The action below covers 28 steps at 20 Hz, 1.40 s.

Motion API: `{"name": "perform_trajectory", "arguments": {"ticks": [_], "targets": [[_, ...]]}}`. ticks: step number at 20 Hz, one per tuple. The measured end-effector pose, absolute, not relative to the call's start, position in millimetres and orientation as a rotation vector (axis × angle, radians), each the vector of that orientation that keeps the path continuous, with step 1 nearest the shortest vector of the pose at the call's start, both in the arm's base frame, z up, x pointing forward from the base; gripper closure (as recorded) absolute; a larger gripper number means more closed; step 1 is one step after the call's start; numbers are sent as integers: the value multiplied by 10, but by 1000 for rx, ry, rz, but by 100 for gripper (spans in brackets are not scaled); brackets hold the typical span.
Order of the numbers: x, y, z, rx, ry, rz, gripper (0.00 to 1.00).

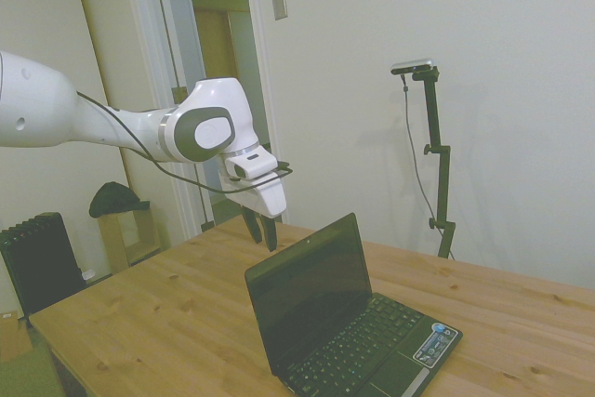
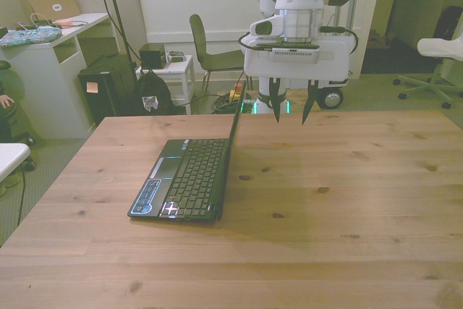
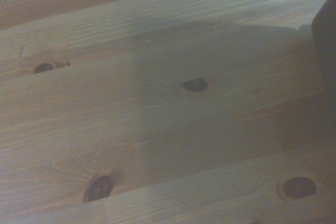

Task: Close the laptop

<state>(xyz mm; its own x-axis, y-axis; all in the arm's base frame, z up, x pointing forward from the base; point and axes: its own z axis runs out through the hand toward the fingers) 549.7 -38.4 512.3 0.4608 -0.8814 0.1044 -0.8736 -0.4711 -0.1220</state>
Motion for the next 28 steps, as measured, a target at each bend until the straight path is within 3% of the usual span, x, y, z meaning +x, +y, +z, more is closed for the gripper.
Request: {"name": "perform_trajectory", "arguments": {"ticks": [14, 28], "targets": [[5417, -627, 5130, -2613, 1652, -191, 100], [5066, -1920, 5068, -2551, 1765, -162, 100]]}}
